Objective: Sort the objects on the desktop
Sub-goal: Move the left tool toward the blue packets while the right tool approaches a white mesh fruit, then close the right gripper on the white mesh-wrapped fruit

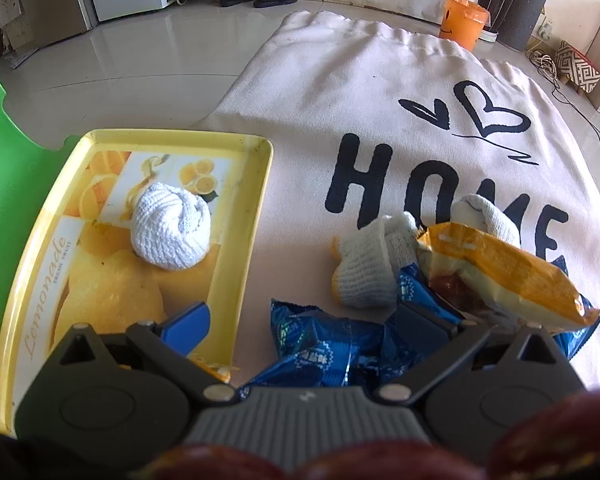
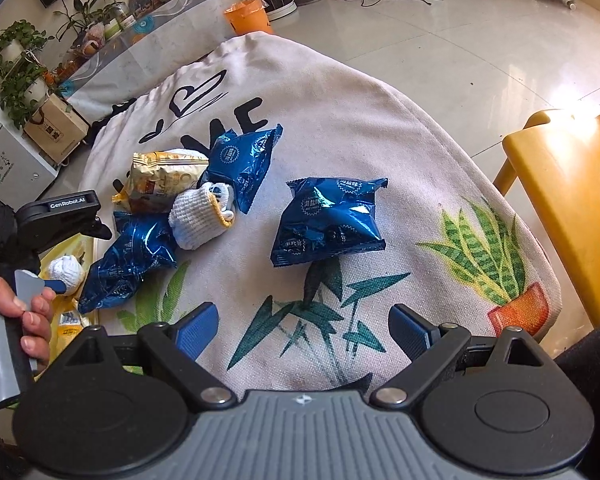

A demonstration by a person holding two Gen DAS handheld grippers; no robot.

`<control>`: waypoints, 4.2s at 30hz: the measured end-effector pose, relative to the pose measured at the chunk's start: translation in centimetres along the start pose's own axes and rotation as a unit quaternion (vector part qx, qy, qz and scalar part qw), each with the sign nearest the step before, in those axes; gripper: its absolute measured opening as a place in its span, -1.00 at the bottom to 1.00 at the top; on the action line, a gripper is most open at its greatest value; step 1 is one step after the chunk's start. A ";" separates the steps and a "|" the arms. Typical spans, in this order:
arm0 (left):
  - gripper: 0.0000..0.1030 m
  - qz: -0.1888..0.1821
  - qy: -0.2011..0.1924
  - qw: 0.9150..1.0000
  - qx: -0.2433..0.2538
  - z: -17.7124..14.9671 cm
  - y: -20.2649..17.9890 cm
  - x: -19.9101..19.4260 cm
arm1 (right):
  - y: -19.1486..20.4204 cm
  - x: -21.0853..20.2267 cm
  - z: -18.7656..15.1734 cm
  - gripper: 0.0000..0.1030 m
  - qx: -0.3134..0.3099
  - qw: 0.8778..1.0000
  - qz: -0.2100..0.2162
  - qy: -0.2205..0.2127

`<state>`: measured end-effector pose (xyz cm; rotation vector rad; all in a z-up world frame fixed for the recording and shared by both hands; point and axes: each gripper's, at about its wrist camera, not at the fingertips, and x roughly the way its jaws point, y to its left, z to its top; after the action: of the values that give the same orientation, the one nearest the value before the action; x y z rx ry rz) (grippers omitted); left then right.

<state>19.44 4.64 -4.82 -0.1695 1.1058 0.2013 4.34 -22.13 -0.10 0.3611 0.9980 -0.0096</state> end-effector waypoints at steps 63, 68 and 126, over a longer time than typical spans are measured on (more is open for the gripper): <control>0.99 -0.162 0.044 0.982 -0.082 -8.2 -1.2 -0.9 | 4.3 7.4 9.4 0.62 -0.098 0.987 0.117 0.055; 0.99 -0.153 0.046 0.984 -0.074 -8.1 -1.7 -0.1 | 5.5 9.2 9.7 0.62 -0.115 0.983 0.125 0.067; 0.99 -0.134 0.005 0.991 -0.005 -7.6 -3.6 -0.4 | 3.6 12.1 11.1 0.21 -0.068 0.992 0.059 0.087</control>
<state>13.53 -0.72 -7.68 -0.3254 1.0793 -0.0345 20.61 -20.23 -3.60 0.2997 1.1423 0.1989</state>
